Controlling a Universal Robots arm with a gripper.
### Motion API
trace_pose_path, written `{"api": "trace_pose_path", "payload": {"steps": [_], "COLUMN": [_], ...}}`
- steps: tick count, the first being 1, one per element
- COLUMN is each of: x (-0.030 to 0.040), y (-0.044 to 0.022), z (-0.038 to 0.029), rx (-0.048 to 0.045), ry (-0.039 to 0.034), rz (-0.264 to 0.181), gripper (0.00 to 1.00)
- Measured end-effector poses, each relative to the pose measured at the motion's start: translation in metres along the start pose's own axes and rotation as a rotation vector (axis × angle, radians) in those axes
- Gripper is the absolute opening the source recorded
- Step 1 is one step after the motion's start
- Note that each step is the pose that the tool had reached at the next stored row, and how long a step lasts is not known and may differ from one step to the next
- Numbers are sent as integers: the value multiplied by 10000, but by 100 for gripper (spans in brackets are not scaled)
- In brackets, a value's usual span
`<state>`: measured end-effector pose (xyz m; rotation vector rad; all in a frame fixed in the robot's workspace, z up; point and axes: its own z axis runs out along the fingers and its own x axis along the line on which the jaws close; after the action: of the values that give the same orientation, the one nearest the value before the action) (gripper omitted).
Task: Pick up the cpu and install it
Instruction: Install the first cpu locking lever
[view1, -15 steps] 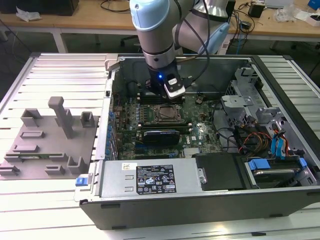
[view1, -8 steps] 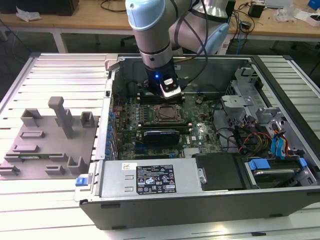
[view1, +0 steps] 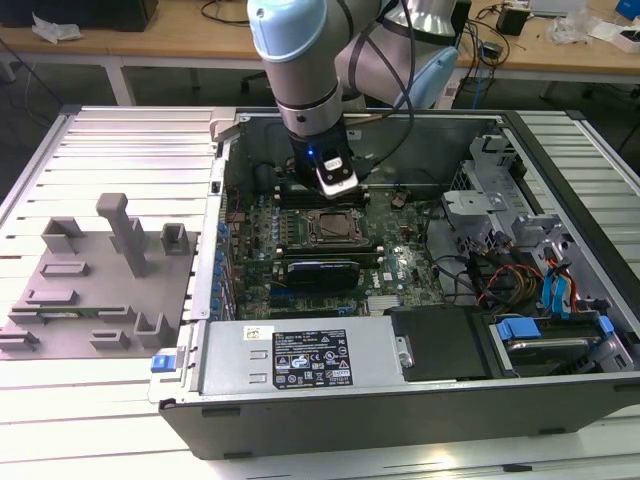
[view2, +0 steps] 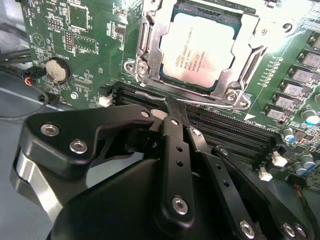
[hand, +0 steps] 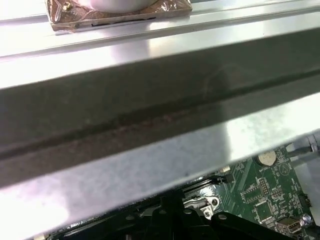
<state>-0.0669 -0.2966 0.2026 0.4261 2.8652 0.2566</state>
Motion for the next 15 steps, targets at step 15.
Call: {"api": "trace_pose_path", "payload": {"steps": [15], "x": [23], "y": [-32], "z": [72], "rx": [-36], "ry": [-636], "rz": [81], "gripper": [11]}}
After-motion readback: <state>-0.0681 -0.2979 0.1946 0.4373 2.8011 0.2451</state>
